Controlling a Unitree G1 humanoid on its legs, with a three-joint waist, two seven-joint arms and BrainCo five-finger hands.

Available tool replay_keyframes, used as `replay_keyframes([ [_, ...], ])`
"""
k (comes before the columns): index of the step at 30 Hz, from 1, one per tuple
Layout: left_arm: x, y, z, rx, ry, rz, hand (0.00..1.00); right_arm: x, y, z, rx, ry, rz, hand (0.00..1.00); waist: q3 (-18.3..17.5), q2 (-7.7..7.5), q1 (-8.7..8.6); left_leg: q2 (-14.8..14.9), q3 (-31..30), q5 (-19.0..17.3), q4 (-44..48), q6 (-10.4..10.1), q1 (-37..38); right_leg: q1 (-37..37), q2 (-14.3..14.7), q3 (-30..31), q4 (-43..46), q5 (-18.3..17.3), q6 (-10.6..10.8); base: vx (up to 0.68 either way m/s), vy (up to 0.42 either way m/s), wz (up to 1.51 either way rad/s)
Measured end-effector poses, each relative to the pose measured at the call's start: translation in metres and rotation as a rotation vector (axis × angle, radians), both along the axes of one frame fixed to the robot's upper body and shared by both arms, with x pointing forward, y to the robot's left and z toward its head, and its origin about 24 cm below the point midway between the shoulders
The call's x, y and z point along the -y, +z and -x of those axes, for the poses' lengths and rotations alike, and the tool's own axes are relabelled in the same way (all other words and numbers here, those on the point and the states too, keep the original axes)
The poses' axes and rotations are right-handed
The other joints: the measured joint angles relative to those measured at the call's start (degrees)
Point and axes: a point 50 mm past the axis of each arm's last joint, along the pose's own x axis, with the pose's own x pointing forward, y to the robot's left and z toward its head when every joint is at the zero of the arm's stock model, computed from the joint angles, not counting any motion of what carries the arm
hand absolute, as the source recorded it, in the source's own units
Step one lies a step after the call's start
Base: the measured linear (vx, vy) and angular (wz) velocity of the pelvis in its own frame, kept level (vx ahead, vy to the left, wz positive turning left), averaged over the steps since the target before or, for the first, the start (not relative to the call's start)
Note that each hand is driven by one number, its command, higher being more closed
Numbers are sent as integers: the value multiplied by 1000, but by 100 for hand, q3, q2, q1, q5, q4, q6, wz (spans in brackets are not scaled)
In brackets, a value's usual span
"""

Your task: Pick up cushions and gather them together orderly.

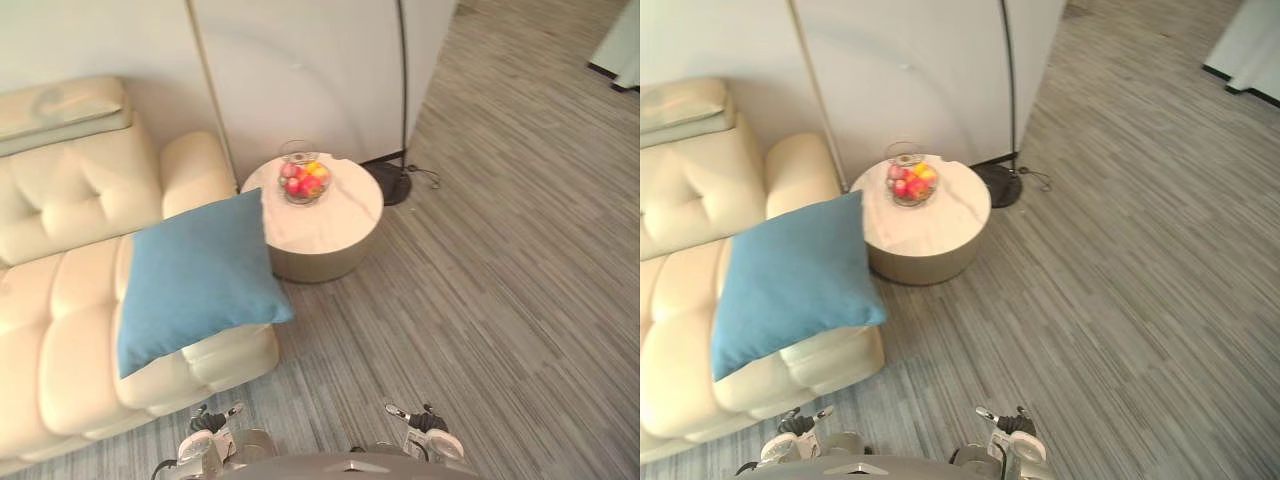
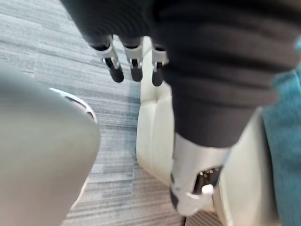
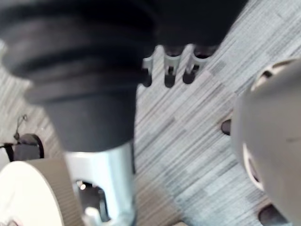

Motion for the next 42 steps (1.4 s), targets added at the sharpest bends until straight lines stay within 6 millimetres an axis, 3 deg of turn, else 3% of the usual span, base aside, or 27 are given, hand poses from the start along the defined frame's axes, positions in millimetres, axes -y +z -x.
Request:
replay_keyframes([
  [2,-10,2,-1,0,-19,-34,0,-8,-1,0,-1,-2,-21,0,11,-222,49,-351,-257,379,-571,106,-9,12,-155,-97,-331,111,135,-25,118,73],
  [5,-9,2,-4,-1,-37,-35,0,-8,-2,1,-9,2,-22,0,11,-224,125,-463,-333,494,-659,121,17,146,-183,-133,-578,270,223,-10,89,27],
  [10,-9,-1,2,-34,-69,-38,0,-9,-3,3,-20,7,-24,0,-27,-231,16,-596,-260,666,-1141,171,479,327,-292,-65,-597,266,282,-79,32,-9],
  [14,-12,-2,2,-52,-137,-64,0,-3,-6,9,-55,14,-11,0,-3,-271,-114,-885,-103,679,-1482,328,752,66,-721,137,213,41,412,-39,70,-10],
  [17,-13,-2,3,-58,-153,-72,0,-2,-4,4,-52,61,14,0,31,-272,-137,-912,39,655,-1575,369,906,-268,-840,306,908,158,176,-42,107,-27],
  [20,-13,-2,4,-55,-149,-72,0,-10,-4,-1,-47,115,15,0,34,-282,-176,-908,63,653,-1666,429,1002,-498,-673,776,1285,263,16,4,33,-13],
  [22,-13,-1,2,-50,-147,-69,0,-11,-4,-1,-44,120,10,0,28,-303,-210,-686,-77,676,-1647,450,977,-558,-48,1307,916,-46,39,87,-65,16],
  [25,-13,-2,3,-49,-96,-53,0,-13,-5,1,-43,114,0,0,44,-288,-205,-550,-177,678,-1633,360,958,-597,540,1417,-33,27,-97,101,-136,15],
  [26,-13,-2,3,-51,-89,-51,0,-13,-5,1,-43,113,0,0,45,-292,-203,-558,-182,654,-1608,324,968,-603,563,1440,-148,81,-151,103,-128,24],
  [27,-13,-3,5,-58,-80,-47,0,-13,-5,1,-40,112,-1,0,52,-308,-221,-598,-261,587,-1504,223,957,-543,537,1464,-210,461,-267,128,-148,37],
  [30,-3,-5,7,-60,-54,-16,0,-3,-2,3,-31,104,26,0,54,-163,-230,-444,-489,459,-1352,91,995,-383,558,1072,-40,206,-277,162,-144,48],
  [36,-1,-5,7,-54,-33,-3,0,-2,-2,3,-30,103,30,0,9,-62,-201,-279,-461,356,-1165,-34,892,-208,660,874,-154,130,-322,87,-75,16],
  [42,-6,0,-2,-16,-25,-20,0,-4,-3,7,-40,89,19,0,90,-203,-68,-52,63,-63,1111,23,-118,4,401,579,-79,-53,-275,-15,44,32],
])
